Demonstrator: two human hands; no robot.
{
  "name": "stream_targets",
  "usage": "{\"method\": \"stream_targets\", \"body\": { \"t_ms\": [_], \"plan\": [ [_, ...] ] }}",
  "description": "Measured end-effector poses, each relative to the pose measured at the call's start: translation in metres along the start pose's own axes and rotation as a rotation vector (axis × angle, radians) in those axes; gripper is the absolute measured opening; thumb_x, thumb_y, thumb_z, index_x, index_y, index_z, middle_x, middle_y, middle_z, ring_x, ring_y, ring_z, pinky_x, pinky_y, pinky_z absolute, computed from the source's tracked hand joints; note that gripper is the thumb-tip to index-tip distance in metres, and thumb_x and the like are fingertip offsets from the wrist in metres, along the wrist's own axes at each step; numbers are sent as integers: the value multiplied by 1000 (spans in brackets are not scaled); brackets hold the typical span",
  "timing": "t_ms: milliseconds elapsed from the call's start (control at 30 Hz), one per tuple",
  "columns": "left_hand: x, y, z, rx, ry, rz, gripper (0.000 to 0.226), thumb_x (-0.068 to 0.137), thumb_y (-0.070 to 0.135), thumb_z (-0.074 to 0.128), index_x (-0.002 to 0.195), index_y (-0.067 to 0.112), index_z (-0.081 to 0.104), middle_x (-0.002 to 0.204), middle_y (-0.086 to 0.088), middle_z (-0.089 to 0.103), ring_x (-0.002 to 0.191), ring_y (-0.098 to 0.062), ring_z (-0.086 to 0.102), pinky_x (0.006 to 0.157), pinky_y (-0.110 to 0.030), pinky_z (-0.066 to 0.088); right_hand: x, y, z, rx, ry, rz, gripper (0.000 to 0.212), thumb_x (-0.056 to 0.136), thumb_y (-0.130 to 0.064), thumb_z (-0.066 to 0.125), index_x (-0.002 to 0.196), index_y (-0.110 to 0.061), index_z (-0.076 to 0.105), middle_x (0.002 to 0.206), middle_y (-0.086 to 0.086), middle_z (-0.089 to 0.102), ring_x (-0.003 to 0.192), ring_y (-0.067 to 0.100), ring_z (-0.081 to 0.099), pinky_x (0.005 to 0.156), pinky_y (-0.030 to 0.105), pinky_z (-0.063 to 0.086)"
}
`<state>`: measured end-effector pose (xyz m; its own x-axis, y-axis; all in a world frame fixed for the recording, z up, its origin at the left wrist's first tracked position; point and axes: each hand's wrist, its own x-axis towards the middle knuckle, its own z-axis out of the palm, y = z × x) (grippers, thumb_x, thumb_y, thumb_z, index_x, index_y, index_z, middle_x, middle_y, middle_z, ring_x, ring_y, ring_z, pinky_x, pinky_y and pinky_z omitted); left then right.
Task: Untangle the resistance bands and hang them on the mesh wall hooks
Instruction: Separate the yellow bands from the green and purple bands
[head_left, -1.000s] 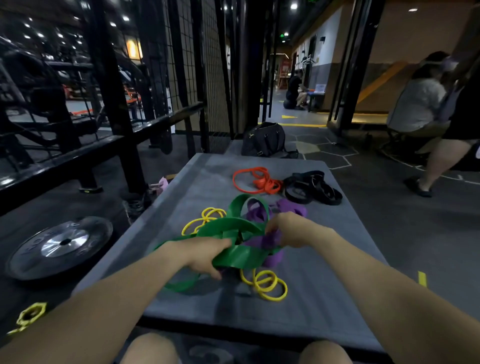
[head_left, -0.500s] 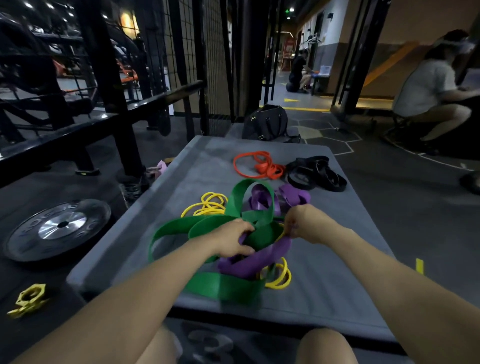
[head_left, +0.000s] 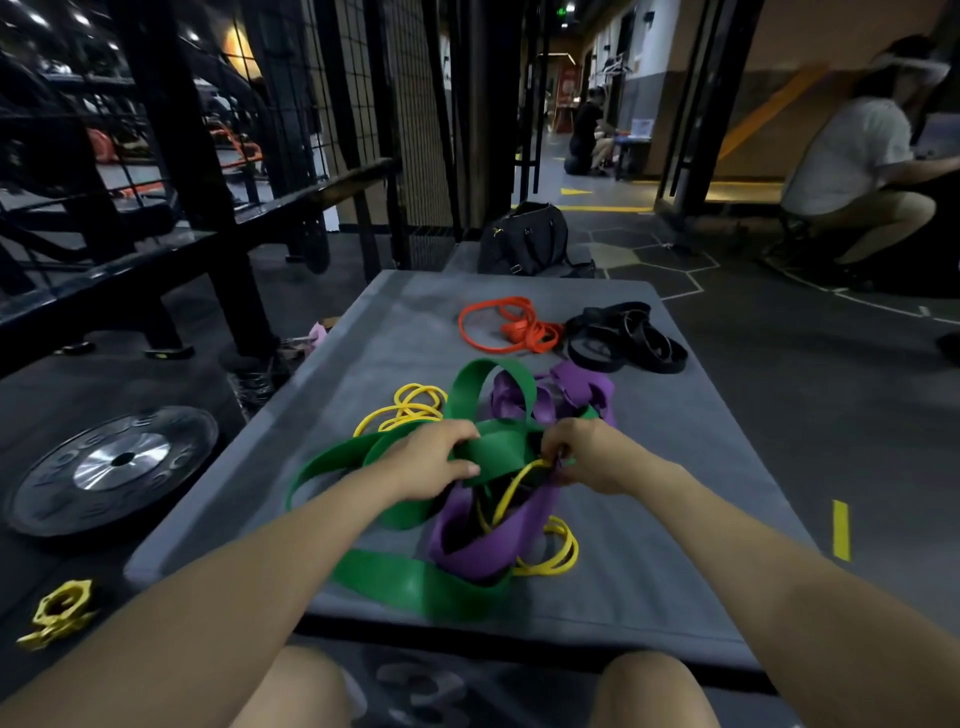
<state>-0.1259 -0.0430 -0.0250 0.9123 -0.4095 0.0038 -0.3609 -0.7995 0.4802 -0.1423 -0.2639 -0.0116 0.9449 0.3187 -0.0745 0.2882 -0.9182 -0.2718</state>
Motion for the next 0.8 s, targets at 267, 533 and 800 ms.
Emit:
{"method": "stream_targets", "body": {
  "t_ms": [267,533,800],
  "plan": [
    [5,8,-30,-100,147,-136,39,93,24,53,127,7,45,122,-12,56,111,-26,54,81,-26,38,-4,-6,-23,183,137,-31,14,81,-15,70,92,-7,69,82,0,61,72,11,54,68,18,46],
    [6,24,-80,-170,280,-99,26,94,23,52,114,8,49,102,-5,55,102,-24,54,77,-29,37,8,-26,-56,589,536,110,11,88,1,53,80,-4,55,68,1,62,60,7,61,67,28,52],
    [2,4,-94,-51,310,-201,27,92,25,55,111,7,52,101,-9,58,97,-24,55,83,-33,40,16,-36,-115,892,808,167,28,93,2,45,69,-13,46,83,18,62,83,32,70,73,43,58]
  ]
}}
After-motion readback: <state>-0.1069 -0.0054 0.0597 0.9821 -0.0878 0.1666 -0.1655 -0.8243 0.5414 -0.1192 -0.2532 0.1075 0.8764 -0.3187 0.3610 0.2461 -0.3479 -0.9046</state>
